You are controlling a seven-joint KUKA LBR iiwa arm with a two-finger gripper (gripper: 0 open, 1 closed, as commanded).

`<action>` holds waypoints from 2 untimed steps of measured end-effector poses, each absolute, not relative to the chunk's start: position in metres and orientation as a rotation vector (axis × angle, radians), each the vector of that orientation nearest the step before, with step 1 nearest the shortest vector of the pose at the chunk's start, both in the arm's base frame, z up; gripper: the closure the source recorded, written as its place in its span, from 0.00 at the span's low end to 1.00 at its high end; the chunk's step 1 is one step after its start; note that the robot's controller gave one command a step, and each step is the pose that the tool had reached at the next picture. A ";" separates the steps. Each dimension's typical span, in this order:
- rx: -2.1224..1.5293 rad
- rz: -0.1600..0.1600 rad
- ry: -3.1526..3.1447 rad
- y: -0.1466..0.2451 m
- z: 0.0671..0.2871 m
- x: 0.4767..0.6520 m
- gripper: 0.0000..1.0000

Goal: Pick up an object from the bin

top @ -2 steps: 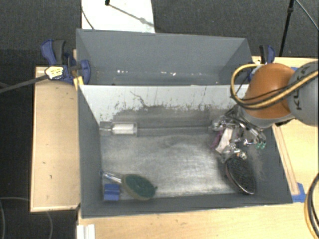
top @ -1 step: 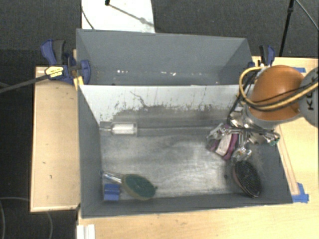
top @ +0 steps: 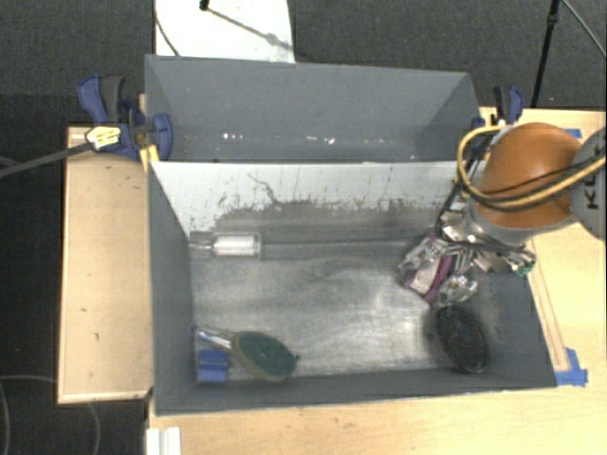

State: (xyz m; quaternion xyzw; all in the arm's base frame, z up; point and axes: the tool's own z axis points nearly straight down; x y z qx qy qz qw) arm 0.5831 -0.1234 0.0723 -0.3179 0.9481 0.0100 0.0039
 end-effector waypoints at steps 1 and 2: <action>-0.955 -0.005 2.983 -0.121 0.221 0.588 1.00; -1.346 0.001 2.835 -0.072 0.239 0.575 1.00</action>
Offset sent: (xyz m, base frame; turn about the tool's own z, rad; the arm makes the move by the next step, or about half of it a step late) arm 0.0038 0.0018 0.1439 0.0291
